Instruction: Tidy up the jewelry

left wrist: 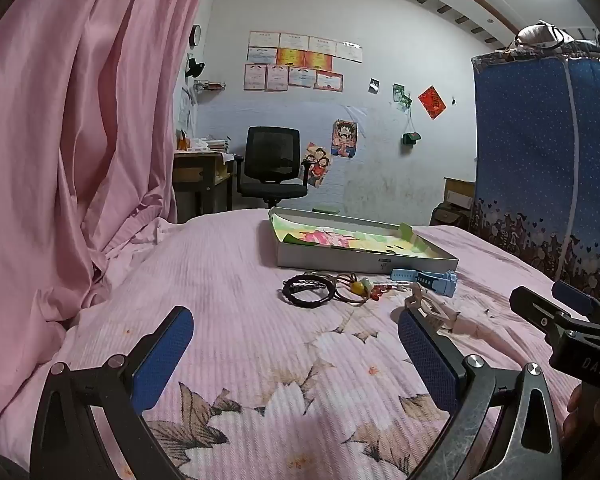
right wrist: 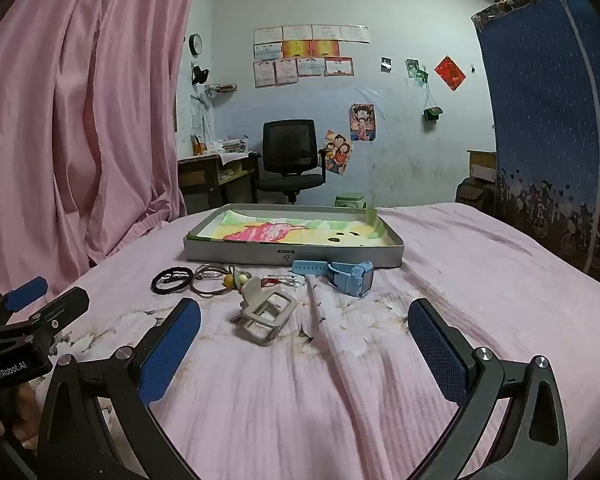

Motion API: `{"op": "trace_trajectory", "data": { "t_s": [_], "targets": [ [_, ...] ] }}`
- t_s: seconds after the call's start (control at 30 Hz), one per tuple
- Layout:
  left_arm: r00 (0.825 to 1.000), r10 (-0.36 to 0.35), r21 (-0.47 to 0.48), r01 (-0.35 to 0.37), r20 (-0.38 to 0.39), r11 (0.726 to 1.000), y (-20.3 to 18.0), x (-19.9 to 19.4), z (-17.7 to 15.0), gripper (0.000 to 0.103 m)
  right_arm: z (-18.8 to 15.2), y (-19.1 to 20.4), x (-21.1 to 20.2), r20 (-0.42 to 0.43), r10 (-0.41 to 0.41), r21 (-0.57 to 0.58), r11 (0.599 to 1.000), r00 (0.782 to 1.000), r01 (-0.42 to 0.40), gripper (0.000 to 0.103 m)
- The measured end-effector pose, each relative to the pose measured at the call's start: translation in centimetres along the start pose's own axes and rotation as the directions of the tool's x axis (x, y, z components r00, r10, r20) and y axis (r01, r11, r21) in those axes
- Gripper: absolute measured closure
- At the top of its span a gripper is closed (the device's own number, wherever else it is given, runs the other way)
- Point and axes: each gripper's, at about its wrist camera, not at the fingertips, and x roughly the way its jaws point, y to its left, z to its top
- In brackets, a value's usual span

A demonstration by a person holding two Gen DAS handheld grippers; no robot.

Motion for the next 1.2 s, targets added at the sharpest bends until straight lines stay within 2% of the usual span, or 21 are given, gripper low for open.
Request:
{"op": "trace_trajectory", "data": {
  "t_s": [1.2],
  "targets": [
    [1.000,0.000,-0.003,0.000,0.003,1.000,0.08,-0.02,-0.02,0.000,0.05,-0.06,-0.06,0.003,0.003,0.012,1.000,1.000,-0.003,0.001]
  ]
}}
